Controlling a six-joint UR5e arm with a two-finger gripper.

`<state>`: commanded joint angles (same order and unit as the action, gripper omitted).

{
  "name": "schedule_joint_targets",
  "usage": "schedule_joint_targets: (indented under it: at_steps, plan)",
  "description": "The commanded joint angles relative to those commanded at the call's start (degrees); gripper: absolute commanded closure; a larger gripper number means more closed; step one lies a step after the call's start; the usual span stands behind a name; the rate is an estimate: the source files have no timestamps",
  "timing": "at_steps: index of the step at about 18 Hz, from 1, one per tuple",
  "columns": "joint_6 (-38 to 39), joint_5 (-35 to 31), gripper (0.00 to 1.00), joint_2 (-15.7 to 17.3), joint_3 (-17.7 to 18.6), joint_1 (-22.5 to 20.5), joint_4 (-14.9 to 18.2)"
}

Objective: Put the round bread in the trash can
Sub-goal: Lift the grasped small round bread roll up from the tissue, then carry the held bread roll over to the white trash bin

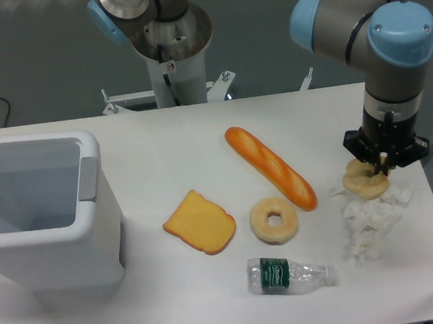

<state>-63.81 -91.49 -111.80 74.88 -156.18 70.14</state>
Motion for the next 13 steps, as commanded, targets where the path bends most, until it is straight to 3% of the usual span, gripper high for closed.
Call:
schedule_joint_targets:
  at_steps: [4, 6, 13]
  plan:
    - [0.87, 0.35, 1.0, 3.34, 0.79, 2.89, 2.8]
    - [5.07, 0.26, 1.0, 4.74, 1.75, 5.09, 4.21]
    - [19.93, 0.35, 1.0, 10.2, 4.22, 18.26, 4.57]
